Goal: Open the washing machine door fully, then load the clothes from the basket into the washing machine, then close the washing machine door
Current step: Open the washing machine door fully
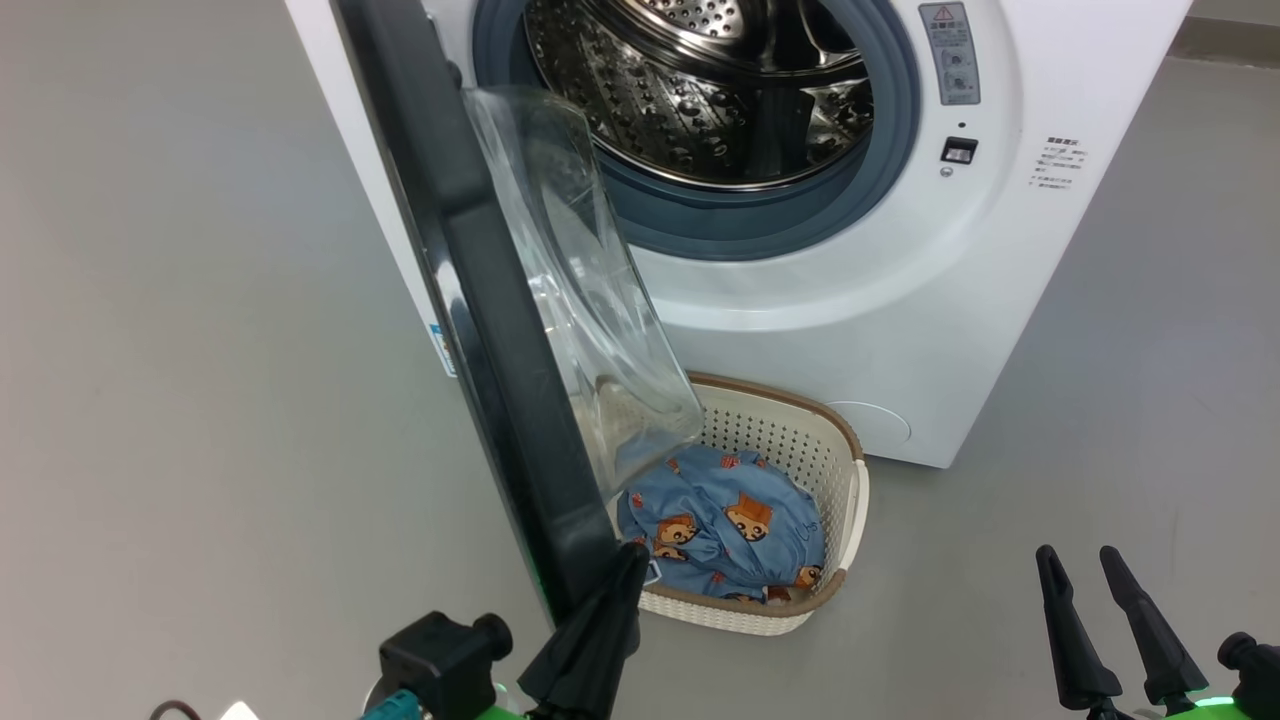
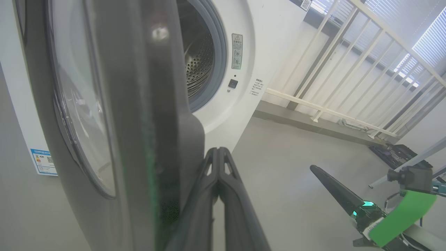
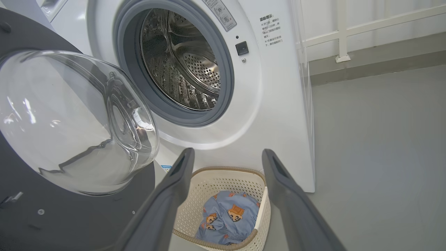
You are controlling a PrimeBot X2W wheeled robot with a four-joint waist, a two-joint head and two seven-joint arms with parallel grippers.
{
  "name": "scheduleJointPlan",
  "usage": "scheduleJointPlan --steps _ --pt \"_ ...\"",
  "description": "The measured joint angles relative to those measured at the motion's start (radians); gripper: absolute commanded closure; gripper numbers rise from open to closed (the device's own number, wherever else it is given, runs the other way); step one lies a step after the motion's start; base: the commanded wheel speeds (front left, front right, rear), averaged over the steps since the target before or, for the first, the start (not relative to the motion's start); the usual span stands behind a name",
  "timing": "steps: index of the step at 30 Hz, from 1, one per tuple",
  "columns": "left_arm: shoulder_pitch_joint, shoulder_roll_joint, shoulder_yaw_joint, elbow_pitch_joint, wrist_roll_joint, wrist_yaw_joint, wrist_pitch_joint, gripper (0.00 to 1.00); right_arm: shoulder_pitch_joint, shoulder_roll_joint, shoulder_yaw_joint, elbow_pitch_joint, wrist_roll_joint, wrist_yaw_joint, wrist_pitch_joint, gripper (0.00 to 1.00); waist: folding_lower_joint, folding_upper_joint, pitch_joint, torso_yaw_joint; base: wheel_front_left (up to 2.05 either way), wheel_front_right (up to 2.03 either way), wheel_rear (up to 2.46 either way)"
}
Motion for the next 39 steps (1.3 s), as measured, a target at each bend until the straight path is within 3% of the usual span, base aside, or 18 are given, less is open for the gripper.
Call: scheduleJointPlan --steps 28,39 --pt "-0.003 -0.007 0.005 0.047 0.054 0.067 -0.022 1.00 -0.001 0.005 -0.001 0.000 0.000 0.000 0.000 0.00 0.0000 0.0000 -0.007 0.051 0.00 0.00 0.00" --pt "-0.004 0.008 0.060 0.058 0.054 0.109 -0.034 1.00 -0.001 0.006 0.000 0.000 0.000 0.000 0.000 0.00 0.0000 0.0000 -0.007 0.126 0.00 0.00 0.00"
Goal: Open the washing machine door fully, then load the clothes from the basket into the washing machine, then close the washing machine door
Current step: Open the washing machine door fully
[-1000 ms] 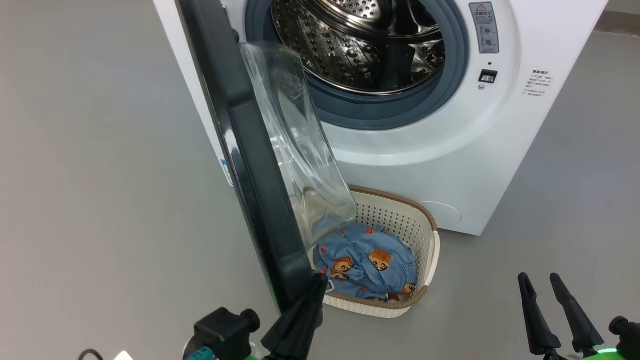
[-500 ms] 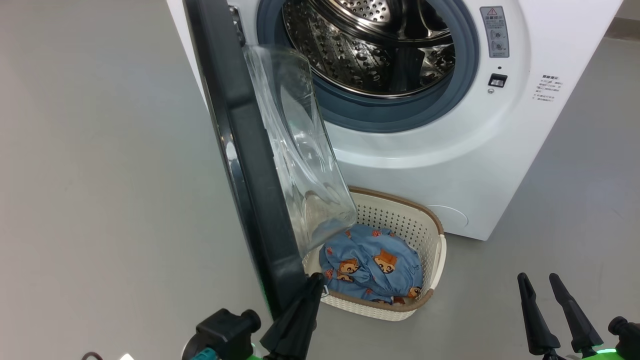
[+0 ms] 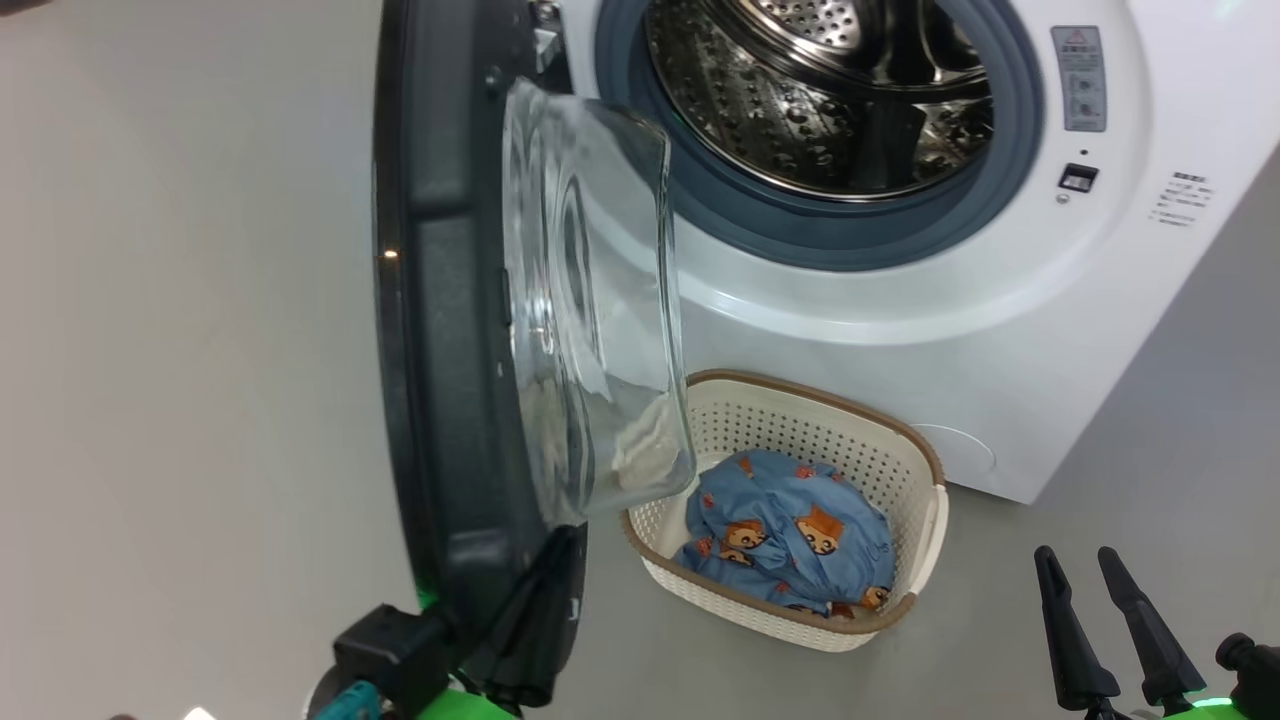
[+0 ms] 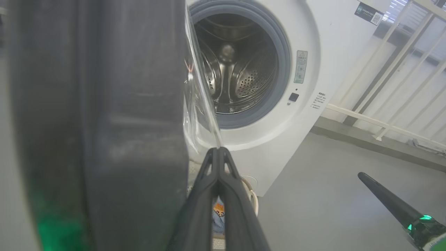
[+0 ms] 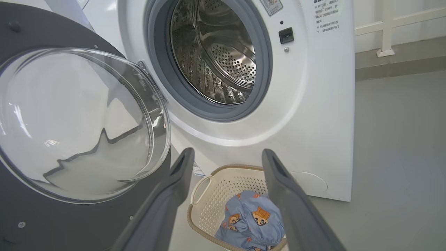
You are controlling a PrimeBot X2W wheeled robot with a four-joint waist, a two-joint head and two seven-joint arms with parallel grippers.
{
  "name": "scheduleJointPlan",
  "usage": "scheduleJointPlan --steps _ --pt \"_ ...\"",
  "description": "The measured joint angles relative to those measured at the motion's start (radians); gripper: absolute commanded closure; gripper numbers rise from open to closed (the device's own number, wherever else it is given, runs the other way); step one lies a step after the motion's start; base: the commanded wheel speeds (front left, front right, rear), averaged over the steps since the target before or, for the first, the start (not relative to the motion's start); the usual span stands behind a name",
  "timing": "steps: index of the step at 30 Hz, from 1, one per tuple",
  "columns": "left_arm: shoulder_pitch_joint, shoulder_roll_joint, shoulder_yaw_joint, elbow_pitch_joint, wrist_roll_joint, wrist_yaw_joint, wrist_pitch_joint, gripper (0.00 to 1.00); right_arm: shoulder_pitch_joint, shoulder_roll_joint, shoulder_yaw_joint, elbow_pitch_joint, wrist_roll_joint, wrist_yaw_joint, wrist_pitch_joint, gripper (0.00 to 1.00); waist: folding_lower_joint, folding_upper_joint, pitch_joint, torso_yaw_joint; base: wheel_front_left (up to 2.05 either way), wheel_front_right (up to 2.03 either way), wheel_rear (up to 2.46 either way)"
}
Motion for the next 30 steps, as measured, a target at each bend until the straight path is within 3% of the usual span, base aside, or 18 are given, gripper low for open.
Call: scheduleJointPlan --steps 13,30 --pt "0.000 0.037 0.153 0.081 -0.013 0.050 -0.060 1.00 0.000 -0.004 0.016 0.001 0.000 0.000 0.000 0.00 0.0000 0.0000 0.003 0.059 0.00 0.00 0.00" --pt "-0.123 0.095 0.399 0.404 -0.076 0.100 -0.203 1.00 0.001 -0.017 0.028 0.008 0.000 0.000 0.000 0.00 0.0000 0.0000 0.001 -0.012 0.00 0.00 0.00"
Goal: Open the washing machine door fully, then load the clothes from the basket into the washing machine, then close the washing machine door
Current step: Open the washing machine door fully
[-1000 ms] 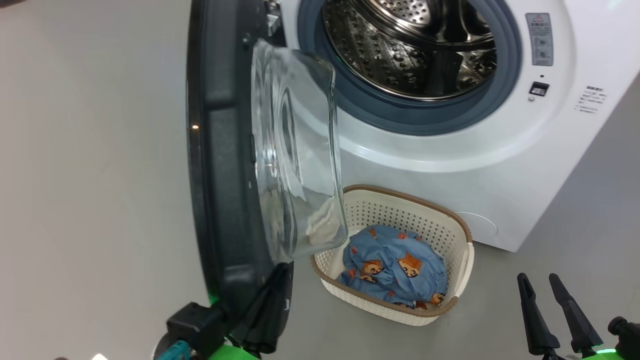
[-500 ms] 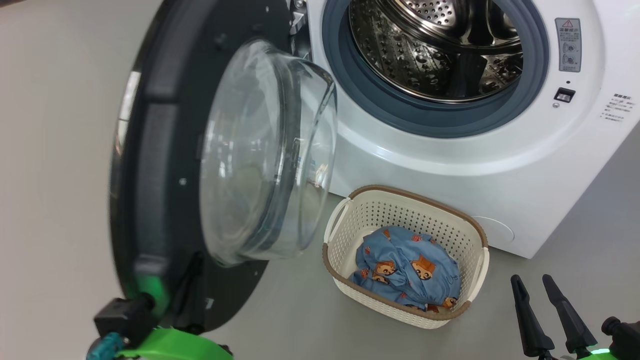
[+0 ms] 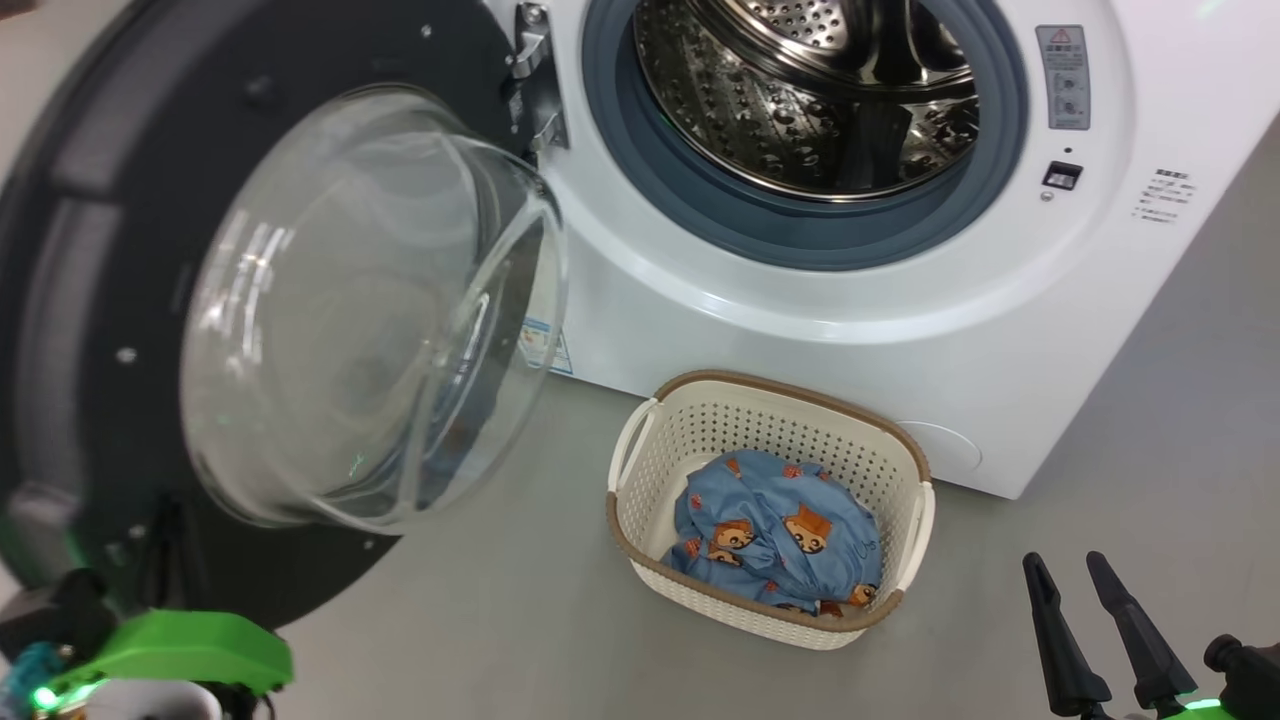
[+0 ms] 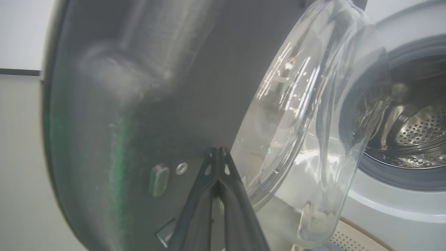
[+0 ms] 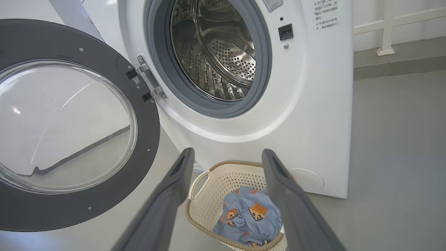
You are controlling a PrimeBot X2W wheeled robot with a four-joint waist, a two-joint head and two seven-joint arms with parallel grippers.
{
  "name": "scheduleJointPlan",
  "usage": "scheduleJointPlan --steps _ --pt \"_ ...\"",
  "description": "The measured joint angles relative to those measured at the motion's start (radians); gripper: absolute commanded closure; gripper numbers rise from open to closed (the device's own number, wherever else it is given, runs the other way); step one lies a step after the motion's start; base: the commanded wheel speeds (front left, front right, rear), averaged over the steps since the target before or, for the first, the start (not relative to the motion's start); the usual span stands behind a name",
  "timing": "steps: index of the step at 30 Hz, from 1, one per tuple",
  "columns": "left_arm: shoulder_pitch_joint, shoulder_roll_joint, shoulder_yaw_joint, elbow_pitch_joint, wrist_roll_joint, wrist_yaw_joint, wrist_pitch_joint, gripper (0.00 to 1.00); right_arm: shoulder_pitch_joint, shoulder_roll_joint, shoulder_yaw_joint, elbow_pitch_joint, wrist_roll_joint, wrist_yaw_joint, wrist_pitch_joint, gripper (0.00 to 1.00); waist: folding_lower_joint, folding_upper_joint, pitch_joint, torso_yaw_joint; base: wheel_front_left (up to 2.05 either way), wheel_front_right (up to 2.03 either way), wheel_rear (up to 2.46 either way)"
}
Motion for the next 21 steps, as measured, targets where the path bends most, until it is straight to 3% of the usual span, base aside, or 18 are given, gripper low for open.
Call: scheduleJointPlan --steps 13,21 --pt "-0.177 0.061 0.157 0.339 -0.012 -0.029 -0.071 1.00 0.001 -0.023 0.006 0.011 0.000 0.000 0.000 0.00 0.0000 0.0000 0.004 -0.073 0.00 0.00 0.00" --pt "-0.240 0.105 0.229 0.467 0.073 -0.064 -0.071 1.00 0.001 -0.028 0.024 0.014 0.000 0.000 0.000 0.00 0.0000 0.0000 0.004 -0.122 0.00 0.00 0.00"
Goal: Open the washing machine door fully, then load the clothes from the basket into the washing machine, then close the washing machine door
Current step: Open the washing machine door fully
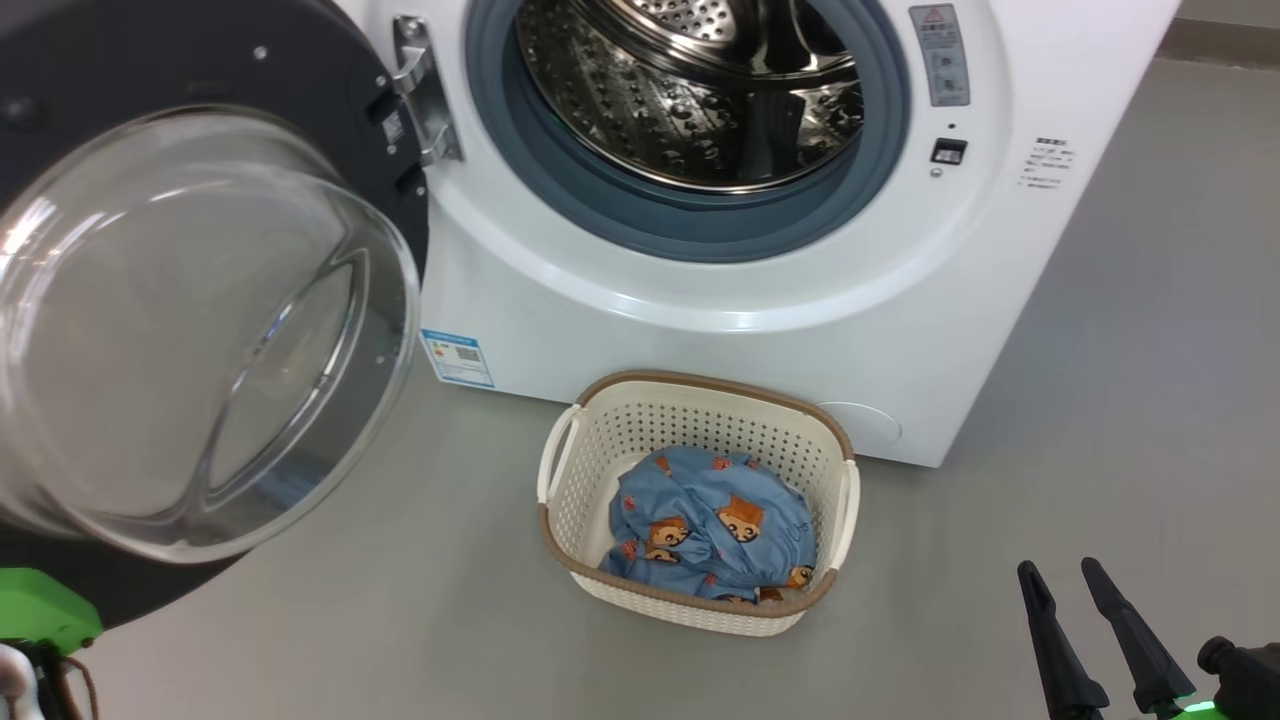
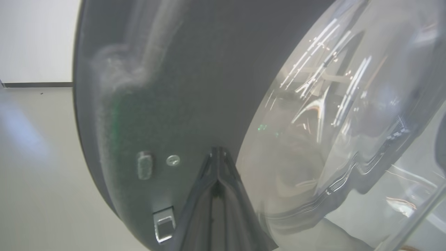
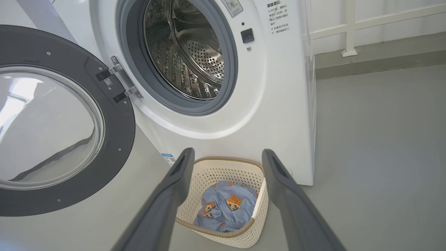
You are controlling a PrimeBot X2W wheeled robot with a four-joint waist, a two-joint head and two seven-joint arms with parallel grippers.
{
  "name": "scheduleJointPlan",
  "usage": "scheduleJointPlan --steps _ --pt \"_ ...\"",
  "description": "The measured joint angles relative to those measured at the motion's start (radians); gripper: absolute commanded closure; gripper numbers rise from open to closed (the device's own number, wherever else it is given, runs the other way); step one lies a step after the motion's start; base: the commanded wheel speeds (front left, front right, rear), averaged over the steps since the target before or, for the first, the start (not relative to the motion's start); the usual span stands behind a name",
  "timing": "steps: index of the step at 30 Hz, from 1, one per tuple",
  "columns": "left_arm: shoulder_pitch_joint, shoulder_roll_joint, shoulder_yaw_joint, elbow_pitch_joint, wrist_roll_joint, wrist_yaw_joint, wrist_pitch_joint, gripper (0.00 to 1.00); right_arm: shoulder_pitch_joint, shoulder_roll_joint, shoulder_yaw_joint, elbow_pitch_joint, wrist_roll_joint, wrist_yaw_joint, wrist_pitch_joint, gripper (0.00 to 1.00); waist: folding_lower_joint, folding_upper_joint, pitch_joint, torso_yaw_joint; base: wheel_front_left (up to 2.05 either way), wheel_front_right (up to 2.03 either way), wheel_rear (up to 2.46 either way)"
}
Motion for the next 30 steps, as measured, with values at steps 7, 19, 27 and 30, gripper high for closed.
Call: scheduleJointPlan --steps 7,19,27,30 --pt "-0.060 0.032 0.030 0.108 0.057 -0.021 -0.007 1.00 0.000 -0.009 0.004 0.004 0.001 0.000 0.000 0.00 0.0000 0.0000 -0.003 -0.041 0.00 0.00 0.00" --pt "-0.095 0.057 0.097 0.207 0.112 -0.035 -0.007 1.00 0.000 -0.012 0.009 0.006 0.001 0.000 0.000 0.00 0.0000 0.0000 -0.009 -0.084 0.00 0.00 0.00" --pt "-0.111 0.057 0.130 0.216 0.136 -0.036 -0.007 1.00 0.000 -0.020 0.008 0.005 0.001 0.000 0.000 0.00 0.0000 0.0000 0.002 -0.094 0.00 0.00 0.00" --pt "-0.112 0.052 0.140 0.209 0.151 -0.036 -0.007 1.00 0.000 -0.020 0.007 0.005 0.001 0.000 0.000 0.00 0.0000 0.0000 0.003 -0.093 0.00 0.00 0.00"
